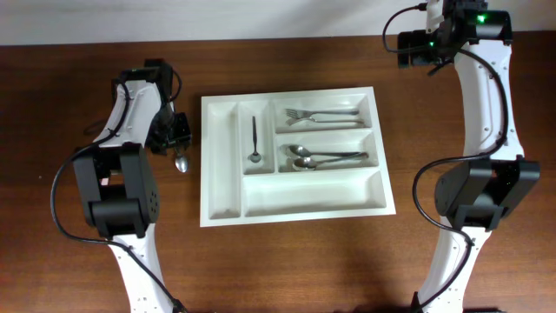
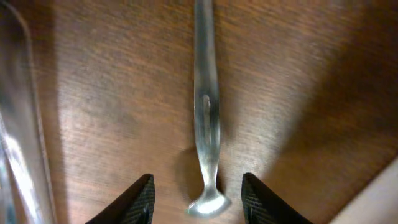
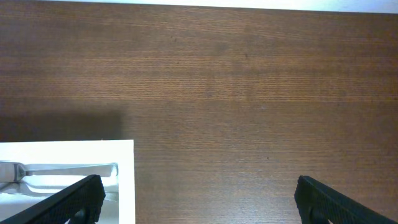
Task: Pack container
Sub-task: 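Move the left gripper back and grasp the second teaspoon, then place the second teaspoon beside the first and withdraw the left gripper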
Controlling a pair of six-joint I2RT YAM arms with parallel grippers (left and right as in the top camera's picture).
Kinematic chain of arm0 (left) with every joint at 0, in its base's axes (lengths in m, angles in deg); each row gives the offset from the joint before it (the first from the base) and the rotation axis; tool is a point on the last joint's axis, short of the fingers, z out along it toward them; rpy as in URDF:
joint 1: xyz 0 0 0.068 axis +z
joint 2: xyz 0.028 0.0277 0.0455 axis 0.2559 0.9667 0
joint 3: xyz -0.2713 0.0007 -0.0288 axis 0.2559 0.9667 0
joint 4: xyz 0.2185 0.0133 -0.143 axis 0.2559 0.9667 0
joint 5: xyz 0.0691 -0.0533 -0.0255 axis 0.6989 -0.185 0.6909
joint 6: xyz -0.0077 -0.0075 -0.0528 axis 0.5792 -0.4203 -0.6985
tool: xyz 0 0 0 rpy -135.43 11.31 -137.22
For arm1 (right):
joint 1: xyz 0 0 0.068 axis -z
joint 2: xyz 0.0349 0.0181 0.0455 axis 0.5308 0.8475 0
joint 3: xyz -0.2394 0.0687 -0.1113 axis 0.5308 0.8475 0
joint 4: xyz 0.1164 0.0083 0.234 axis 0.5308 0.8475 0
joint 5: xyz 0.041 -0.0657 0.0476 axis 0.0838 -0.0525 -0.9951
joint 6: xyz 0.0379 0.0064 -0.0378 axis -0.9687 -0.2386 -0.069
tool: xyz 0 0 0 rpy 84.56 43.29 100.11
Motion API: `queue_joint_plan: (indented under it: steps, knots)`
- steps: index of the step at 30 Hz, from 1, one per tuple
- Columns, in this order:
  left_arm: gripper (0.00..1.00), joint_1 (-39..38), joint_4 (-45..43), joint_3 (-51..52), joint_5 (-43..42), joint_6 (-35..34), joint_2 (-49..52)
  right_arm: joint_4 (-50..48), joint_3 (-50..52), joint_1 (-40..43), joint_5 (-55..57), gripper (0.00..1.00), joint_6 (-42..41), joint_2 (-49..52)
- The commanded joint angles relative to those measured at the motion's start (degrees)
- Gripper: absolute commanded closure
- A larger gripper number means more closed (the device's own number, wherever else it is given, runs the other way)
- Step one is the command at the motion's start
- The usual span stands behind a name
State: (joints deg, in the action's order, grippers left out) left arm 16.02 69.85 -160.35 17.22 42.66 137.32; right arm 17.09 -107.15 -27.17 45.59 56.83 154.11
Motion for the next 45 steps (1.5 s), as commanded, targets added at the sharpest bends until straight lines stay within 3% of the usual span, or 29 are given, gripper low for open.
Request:
queue_joint_plan:
  steps: [1, 5, 8, 9, 18, 26, 34, 39, 45]
  knots:
    - [0.55, 0.1, -2.3, 2.6, -0.2, -0.6, 0.2, -0.1, -1.0, -0.3, 0.5, 0.01, -0.3, -1.2]
    - [0.63, 0.1, -4.3, 4.3, -2.9, -0.6, 0.2, -0.1, -1.0, -0.3, 0.5, 0.01, -0.3, -1.2]
    - [0.93, 0.0, -4.5, 4.5, -2.9, -0.6, 0.2, -0.1, -1.0, -0.3, 0.5, 0.01, -0.3, -1.2]
    - [0.97, 0.0, -4.7, 4.5, -2.9, -0.6, 0.2, -0.1, -0.9, -0.3, 0.5, 0.01, -0.3, -1.2]
    - [0.98, 0.1, -3.8, 2.8, -2.9, -0.6, -0.2, -0.1, -0.9, -0.3, 0.5, 0.01, -0.3, -1.2]
    - [0.98, -1.4, 4.7, -10.3, -3.0, -0.6, -3.5, -0.1, -1.0, -0.3, 0.5, 0.01, -0.3, -1.2]
    - [0.98, -10.8, 5.9, -22.5, -3.6, 1.4, -9.8, -0.1, -1.0, -0.3, 0.5, 0.01, -0.3, -1.2]
    - [0.98, -18.8, 6.4, -23.5, -3.6, 0.5, -9.6, -0.1, -1.0, -0.3, 0.5, 0.01, -0.3, -1.2]
    - [0.98, -23.0, 8.1, -22.9, -3.5, -3.9, -8.2, -0.1, -0.9, -0.3, 0.5, 0.01, -0.3, -1.2]
